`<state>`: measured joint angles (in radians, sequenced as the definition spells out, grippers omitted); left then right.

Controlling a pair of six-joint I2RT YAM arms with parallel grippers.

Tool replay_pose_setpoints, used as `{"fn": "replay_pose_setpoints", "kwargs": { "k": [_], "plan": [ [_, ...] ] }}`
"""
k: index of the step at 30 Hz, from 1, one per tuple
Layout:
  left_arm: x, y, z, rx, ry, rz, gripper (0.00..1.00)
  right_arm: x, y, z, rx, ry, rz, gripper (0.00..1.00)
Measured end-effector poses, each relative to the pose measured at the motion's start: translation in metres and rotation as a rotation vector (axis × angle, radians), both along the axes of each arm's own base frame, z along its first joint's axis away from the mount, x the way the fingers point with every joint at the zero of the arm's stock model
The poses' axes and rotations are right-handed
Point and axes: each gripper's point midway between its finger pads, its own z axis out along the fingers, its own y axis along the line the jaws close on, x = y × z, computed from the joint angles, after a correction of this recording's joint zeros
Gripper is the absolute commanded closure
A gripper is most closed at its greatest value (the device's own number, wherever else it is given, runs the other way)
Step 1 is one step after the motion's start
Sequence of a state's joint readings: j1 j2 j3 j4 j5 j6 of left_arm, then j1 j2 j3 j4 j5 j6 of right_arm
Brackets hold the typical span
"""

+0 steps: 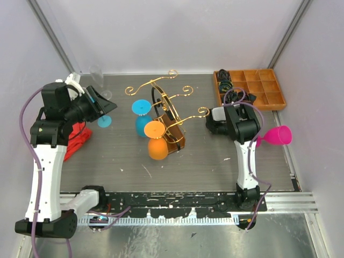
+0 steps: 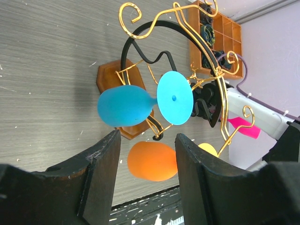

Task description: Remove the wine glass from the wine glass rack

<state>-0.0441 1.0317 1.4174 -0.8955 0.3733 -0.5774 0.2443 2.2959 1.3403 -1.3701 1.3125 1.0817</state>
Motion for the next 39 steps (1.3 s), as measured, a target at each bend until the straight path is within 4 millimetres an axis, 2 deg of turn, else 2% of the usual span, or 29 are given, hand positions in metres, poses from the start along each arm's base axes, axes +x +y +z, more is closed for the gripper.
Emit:
{"fn": "replay_pose_setpoints", "kwargs": {
  "k": [4,8,12,23,29,34,39],
  "plan": [
    [0.000,0.000,0.000,0.001,0.000,0.000,0.43,0.002,0.006,-0.007,0.026,0.044,0.028,0.98],
    [0.000,0.000,0.000,0.006,-0.002,-0.002,0.43,-0.001,0.010,-0.010,0.063,0.090,0.052,0.81],
    [0.000,0.000,0.000,0.007,-0.003,-0.004,0.43,0.003,0.018,-0.023,0.128,0.070,0.049,0.72],
    [0.000,0.000,-0.001,0.016,-0.006,-0.009,0.43,0.008,0.037,-0.024,0.152,0.159,0.126,0.69],
    [-0.001,0.000,-0.002,0.019,-0.004,-0.009,0.43,0.019,0.070,-0.020,0.282,0.111,0.191,0.62],
    [-0.001,0.000,-0.002,0.022,-0.001,-0.010,0.43,0.041,0.107,-0.016,0.510,-0.004,0.240,0.56],
    [-0.001,0.000,-0.002,0.023,-0.001,-0.012,0.43,0.052,0.133,-0.015,0.690,-0.032,0.281,0.55]
  ]
}}
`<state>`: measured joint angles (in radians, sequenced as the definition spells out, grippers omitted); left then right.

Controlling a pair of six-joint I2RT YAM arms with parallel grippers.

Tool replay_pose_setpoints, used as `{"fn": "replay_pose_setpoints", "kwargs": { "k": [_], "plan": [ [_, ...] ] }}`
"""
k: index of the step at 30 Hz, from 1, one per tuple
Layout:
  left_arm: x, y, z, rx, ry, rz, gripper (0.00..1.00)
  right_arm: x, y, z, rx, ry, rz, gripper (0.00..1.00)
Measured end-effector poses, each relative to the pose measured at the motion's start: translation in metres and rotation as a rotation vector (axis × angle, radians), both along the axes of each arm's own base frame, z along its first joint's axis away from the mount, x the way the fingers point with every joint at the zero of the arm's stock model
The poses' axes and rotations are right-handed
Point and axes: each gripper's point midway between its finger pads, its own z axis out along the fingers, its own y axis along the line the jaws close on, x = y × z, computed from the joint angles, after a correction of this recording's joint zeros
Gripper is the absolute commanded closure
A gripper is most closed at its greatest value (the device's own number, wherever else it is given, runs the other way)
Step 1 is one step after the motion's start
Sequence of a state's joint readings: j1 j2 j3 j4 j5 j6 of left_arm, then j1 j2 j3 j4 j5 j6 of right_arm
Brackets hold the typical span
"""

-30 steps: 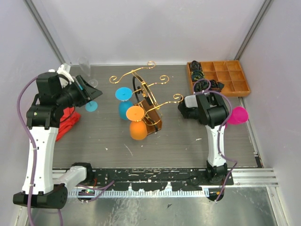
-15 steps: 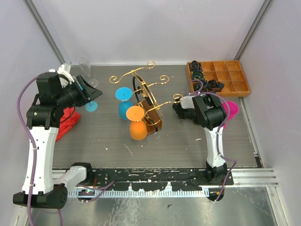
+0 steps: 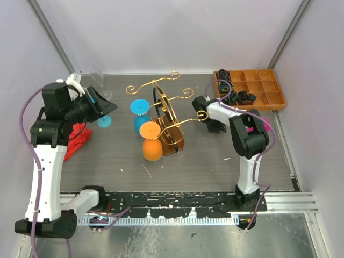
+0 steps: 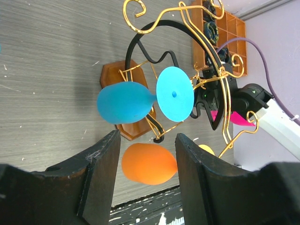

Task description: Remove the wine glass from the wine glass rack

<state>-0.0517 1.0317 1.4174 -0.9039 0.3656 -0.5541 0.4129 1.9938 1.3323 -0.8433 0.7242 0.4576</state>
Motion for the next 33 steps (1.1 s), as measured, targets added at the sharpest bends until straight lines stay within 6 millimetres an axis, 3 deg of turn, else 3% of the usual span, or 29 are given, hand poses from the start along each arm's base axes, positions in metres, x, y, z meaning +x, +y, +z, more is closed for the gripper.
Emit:
{"fn": "replay_pose_setpoints", "kwargs": {
  "k": [5,12,17,19,21,24,28,31,33],
  "plan": [
    [-0.001,0.000,-0.001,0.001,0.007,-0.001,0.43,0.009,0.019,-0.004,0.121,0.014,0.044,0.55],
    [-0.003,0.000,-0.004,0.002,0.021,-0.001,0.43,0.014,0.030,-0.007,0.293,0.044,0.069,0.52],
    [-0.003,0.000,-0.004,0.001,0.021,-0.001,0.43,0.022,0.025,-0.005,0.441,0.034,0.032,0.28],
    [-0.003,0.000,-0.004,0.001,0.021,-0.001,0.43,0.027,0.027,0.001,0.511,0.013,0.025,0.12],
    [-0.003,0.000,-0.004,0.001,0.021,-0.001,0.43,0.035,0.023,0.010,0.561,-0.014,0.009,0.07],
    [-0.003,0.000,-0.004,0.002,0.021,0.000,0.44,0.061,0.031,0.048,0.663,-0.111,0.037,0.01],
    [-0.003,0.000,-0.004,0.003,0.024,0.002,0.53,0.103,0.046,0.131,0.747,-0.315,0.141,0.04],
    [-0.005,0.000,-0.008,0.006,0.048,0.000,0.59,0.111,0.049,0.197,0.767,-0.464,0.199,0.06],
    [-0.004,-0.001,-0.011,0.005,0.063,-0.007,0.62,0.102,0.051,0.242,0.792,-0.561,0.235,0.07]
  ]
}}
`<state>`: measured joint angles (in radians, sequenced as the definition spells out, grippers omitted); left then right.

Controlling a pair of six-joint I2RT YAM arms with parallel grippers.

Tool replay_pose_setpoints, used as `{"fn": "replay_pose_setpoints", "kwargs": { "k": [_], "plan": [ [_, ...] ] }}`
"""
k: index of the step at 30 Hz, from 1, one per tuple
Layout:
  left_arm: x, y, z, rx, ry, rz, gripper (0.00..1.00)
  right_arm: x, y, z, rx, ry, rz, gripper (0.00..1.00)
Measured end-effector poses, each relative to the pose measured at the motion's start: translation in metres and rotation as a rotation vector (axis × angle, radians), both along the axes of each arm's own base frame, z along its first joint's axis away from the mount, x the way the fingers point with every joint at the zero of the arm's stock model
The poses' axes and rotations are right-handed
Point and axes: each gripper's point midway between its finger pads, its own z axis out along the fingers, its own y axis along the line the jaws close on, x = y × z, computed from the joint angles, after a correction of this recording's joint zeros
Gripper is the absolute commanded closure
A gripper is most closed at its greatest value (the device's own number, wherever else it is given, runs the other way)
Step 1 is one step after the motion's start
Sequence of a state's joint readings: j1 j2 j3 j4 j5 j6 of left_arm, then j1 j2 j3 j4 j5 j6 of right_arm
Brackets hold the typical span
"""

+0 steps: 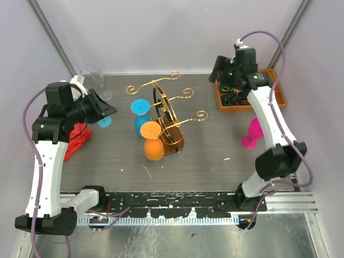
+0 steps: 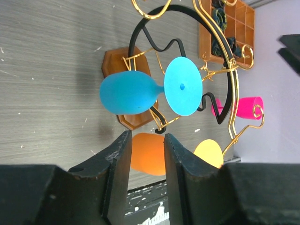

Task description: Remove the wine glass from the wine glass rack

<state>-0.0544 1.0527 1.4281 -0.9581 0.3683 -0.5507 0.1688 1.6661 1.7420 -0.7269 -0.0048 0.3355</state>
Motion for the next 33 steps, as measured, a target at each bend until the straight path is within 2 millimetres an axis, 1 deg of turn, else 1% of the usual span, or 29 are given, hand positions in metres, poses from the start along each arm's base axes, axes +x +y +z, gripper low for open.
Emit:
{"fn": "replay_pose_setpoints", "kwargs": {
  "k": [1,4,6,8,10,13,15,19,23,29,33],
  "plan": [
    [0.000,-0.001,-0.001,-0.003,0.008,-0.005,0.63,-0.006,0.002,0.017,0.018,-0.035,0.010,0.08],
    [0.001,-0.008,-0.005,-0.021,0.033,-0.028,0.63,-0.034,0.012,0.071,0.097,-0.146,0.065,0.10],
    [0.002,-0.014,-0.006,-0.036,0.036,-0.045,0.61,-0.053,0.022,0.099,0.148,-0.203,0.112,0.11],
    [0.004,-0.020,-0.005,-0.043,0.031,-0.059,0.59,-0.071,0.038,0.117,0.191,-0.233,0.171,0.11],
    [0.009,-0.026,-0.006,-0.047,0.029,-0.076,0.58,-0.087,0.059,0.127,0.223,-0.240,0.243,0.11],
    [0.019,-0.035,-0.013,-0.050,0.049,-0.094,0.56,-0.102,0.083,0.131,0.253,-0.220,0.321,0.11],
    [0.026,-0.040,-0.020,-0.045,0.067,-0.098,0.55,-0.109,0.088,0.130,0.259,-0.199,0.338,0.11],
    [0.036,-0.048,-0.028,-0.032,0.080,-0.107,0.54,-0.113,0.086,0.134,0.260,-0.193,0.334,0.11],
    [0.042,-0.049,-0.027,-0.025,0.062,-0.102,0.52,-0.118,0.083,0.134,0.257,-0.188,0.329,0.11],
    [0.051,-0.051,-0.032,-0.023,0.064,-0.102,0.52,-0.118,0.082,0.133,0.253,-0.182,0.325,0.11],
    [0.054,-0.053,-0.035,-0.025,0.071,-0.107,0.52,-0.118,0.081,0.132,0.249,-0.181,0.317,0.11]
  ]
}}
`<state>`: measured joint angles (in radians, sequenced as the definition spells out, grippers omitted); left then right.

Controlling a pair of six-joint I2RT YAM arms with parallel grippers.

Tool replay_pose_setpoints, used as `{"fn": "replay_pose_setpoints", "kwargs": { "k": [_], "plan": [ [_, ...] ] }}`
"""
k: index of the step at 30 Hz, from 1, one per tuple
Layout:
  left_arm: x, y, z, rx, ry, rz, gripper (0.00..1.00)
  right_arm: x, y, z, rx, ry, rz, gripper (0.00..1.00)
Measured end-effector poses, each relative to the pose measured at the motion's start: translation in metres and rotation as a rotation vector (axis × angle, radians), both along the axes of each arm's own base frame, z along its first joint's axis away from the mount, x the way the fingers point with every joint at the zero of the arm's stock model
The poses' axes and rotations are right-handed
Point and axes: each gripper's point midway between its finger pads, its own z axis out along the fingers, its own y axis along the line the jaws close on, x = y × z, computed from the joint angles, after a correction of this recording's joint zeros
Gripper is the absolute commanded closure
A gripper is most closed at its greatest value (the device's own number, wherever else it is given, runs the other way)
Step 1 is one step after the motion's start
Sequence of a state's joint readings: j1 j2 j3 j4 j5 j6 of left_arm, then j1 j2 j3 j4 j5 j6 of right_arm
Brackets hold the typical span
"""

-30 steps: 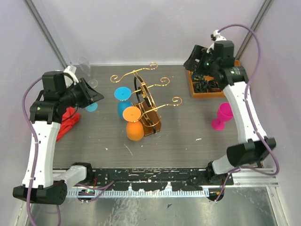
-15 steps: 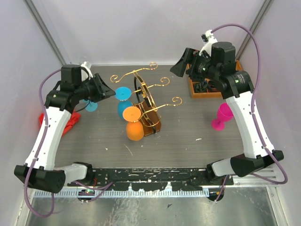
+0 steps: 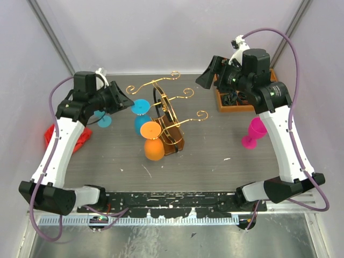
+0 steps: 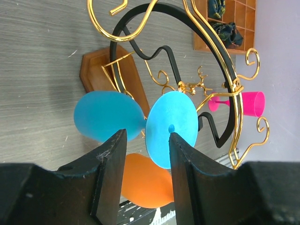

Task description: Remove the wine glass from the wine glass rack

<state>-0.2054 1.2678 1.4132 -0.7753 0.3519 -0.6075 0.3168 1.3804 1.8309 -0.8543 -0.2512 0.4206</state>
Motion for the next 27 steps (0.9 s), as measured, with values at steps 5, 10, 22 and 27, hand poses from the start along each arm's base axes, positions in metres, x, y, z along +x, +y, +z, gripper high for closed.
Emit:
{"fn": "replay_pose_setpoints", "kwargs": {
  "k": [5,10,22,27],
  "plan": [
    [0.003,-0.004,0.000,-0.012,-0.006,-0.014,0.52,0.001,-0.001,0.000,-0.002,-0.001,-0.005,0.11],
    [0.008,-0.010,-0.007,-0.022,0.007,-0.035,0.54,-0.001,-0.002,0.002,-0.002,-0.008,-0.011,0.11],
    [0.009,-0.024,0.000,-0.074,-0.007,-0.090,0.84,-0.004,-0.006,0.008,-0.003,-0.028,-0.026,0.10],
    [0.009,-0.033,0.010,-0.118,-0.033,-0.124,0.92,-0.004,-0.008,0.006,-0.009,-0.026,-0.033,0.10]
  ]
}}
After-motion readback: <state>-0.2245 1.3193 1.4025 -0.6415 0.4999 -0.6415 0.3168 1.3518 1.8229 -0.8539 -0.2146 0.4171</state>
